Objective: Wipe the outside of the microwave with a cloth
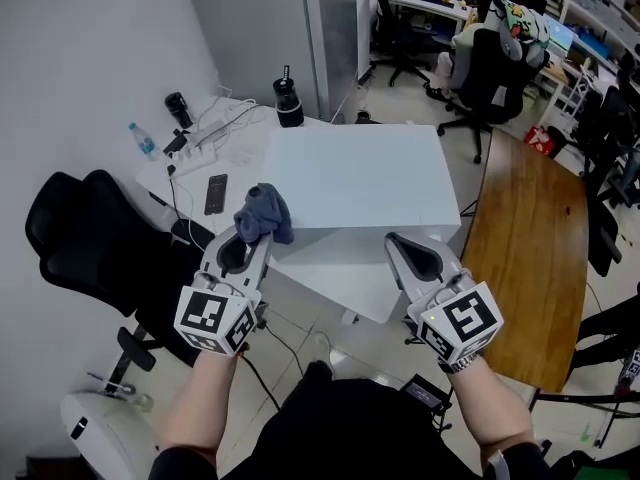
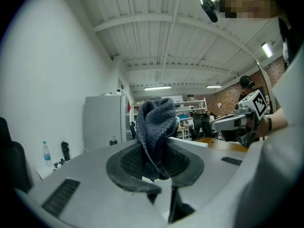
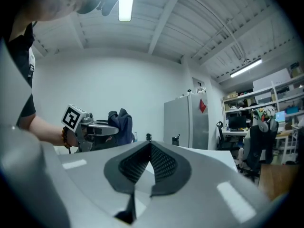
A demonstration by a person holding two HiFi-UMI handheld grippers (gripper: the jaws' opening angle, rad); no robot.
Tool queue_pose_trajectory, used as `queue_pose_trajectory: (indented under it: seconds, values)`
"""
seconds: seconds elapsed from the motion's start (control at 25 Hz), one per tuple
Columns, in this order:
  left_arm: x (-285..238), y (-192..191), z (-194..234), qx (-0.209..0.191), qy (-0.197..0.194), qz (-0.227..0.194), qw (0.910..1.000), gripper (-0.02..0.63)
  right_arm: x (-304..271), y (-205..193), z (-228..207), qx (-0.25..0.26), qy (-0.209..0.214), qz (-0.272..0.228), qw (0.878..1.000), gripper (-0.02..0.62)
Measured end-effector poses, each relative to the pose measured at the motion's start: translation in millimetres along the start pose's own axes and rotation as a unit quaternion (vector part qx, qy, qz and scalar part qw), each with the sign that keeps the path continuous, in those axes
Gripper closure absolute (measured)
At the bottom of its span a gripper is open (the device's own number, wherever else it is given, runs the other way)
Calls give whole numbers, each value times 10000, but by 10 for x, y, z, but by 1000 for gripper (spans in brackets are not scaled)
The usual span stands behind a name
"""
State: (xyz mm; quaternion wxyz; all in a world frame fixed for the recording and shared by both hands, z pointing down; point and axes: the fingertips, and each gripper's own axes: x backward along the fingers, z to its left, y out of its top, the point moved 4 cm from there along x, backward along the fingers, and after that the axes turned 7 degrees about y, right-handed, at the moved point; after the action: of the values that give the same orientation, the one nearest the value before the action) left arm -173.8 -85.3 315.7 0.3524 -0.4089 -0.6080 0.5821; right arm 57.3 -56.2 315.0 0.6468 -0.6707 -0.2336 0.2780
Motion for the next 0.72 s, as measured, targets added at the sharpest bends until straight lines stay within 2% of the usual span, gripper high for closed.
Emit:
queue_pose_trajectory:
  seconds: [0.32,0.44,0.72]
  values:
    - [199,28,-906,195,-745,-70,9970,528,361,-21,207,35,-51,-62,10000,595]
    - [248,17,-1111,291,-888,-83,9956,528,444,-65,258,39,-70,-65,9999,595]
    - [323,-19,-1427,207,-1145,-72,9932,528,571,-108,343,52,-70,-73,9999,595]
